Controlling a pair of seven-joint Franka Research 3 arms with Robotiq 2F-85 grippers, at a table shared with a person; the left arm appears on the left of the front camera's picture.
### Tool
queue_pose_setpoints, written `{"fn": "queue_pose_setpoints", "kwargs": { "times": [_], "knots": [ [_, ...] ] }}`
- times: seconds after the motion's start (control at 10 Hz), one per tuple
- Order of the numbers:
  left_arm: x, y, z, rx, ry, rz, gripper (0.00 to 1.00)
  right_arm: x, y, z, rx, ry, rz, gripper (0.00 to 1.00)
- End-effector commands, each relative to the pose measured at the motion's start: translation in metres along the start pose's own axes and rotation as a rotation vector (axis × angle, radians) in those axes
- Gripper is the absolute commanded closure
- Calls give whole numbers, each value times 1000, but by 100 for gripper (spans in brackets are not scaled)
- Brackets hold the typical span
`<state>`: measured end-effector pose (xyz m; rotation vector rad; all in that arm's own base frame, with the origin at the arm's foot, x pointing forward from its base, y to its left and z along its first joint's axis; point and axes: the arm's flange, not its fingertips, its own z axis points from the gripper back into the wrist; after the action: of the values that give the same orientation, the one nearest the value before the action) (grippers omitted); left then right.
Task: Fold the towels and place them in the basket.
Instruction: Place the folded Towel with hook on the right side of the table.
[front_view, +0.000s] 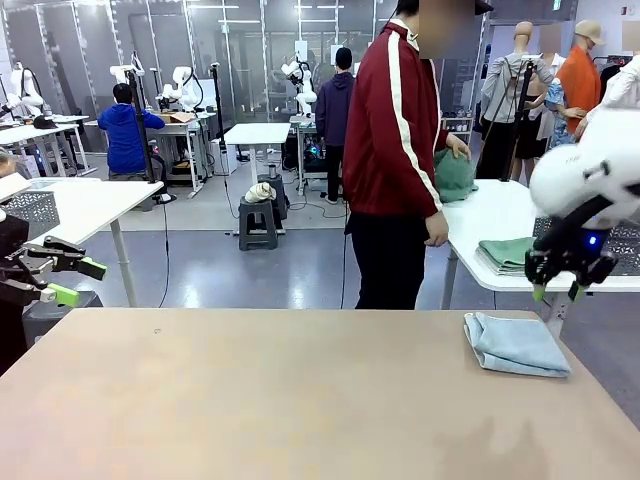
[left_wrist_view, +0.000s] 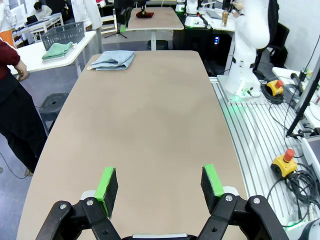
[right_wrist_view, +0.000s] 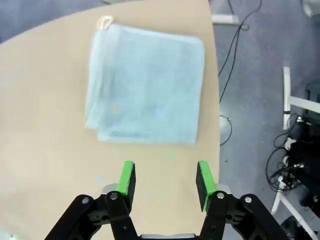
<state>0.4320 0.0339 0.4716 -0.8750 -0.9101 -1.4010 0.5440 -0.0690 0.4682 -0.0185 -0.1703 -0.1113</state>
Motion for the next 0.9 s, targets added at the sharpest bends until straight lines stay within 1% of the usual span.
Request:
{"fn": "queue_pose_setpoints", "kwargs": {
  "times": [0.0,0.1,0.2,0.4,0.5,0.6,0.8],
  "knots": [
    [2,-3,1,-2,-17,-11,15,-49,24,73,40,-19,22,38],
    [2,-3,1,-2,-17,-11,15,-73,39,106,89,-29,23,38],
    [2,-3,1,-2,-17,-11,15,-99,53,131,132,-59,18,38],
    [2,-3,1,-2,-17,-11,15,-147,67,165,215,-103,-11,38],
    [2,-3,1,-2,-17,-11,15,-167,71,171,208,-133,-32,38],
    [2,-3,1,-2,-17,-11,15,-183,74,174,197,-131,-30,38],
    [2,-3,1,-2,-17,-11,15,-197,79,170,165,-126,-33,38]
  ]
}}
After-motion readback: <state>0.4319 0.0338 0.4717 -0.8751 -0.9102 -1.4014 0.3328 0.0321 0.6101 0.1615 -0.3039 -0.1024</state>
